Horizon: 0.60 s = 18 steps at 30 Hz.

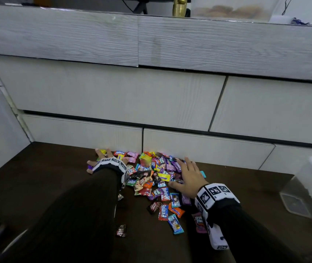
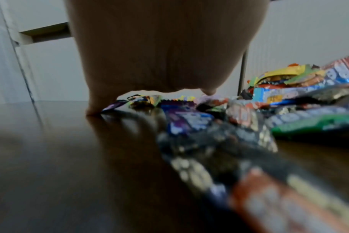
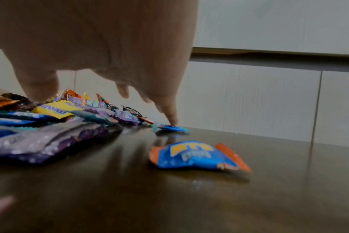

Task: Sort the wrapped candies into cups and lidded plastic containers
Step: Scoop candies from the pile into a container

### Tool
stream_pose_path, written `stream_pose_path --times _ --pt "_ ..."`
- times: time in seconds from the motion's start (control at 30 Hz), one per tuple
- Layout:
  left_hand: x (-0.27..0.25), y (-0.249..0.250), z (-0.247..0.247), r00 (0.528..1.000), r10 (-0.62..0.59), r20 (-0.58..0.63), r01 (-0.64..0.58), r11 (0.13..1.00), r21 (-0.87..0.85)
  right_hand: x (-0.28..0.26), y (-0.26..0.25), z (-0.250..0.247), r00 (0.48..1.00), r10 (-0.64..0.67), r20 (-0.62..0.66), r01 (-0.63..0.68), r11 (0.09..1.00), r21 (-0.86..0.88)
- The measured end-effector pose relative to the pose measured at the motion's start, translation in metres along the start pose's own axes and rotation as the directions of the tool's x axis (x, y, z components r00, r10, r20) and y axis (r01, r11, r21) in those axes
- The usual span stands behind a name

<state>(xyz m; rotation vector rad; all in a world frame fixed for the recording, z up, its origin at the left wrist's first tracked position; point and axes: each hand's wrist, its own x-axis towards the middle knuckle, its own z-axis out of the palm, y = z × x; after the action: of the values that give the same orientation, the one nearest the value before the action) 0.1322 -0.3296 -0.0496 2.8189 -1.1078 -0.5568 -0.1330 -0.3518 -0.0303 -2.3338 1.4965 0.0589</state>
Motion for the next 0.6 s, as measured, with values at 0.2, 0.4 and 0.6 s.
stream_pose_path --times 0.2,0.4,0.6 --pt "0.012 0.005 0.014 0.990 0.143 -0.002 -0.143 0.988 0.058 0.018 -0.020 0.007 0.996 -0.068 0.055 0.070 0.997 -0.041" --pt "-0.007 0.022 0.020 0.959 0.282 0.025 -0.283 0.952 0.117 0.017 -0.043 0.018 0.964 -0.229 0.136 0.245 0.964 -0.108" --pt "-0.060 0.035 0.028 0.908 0.418 -0.010 -0.418 0.905 -0.086 -0.012 -0.042 0.014 0.950 -0.293 0.110 0.308 0.939 -0.156"
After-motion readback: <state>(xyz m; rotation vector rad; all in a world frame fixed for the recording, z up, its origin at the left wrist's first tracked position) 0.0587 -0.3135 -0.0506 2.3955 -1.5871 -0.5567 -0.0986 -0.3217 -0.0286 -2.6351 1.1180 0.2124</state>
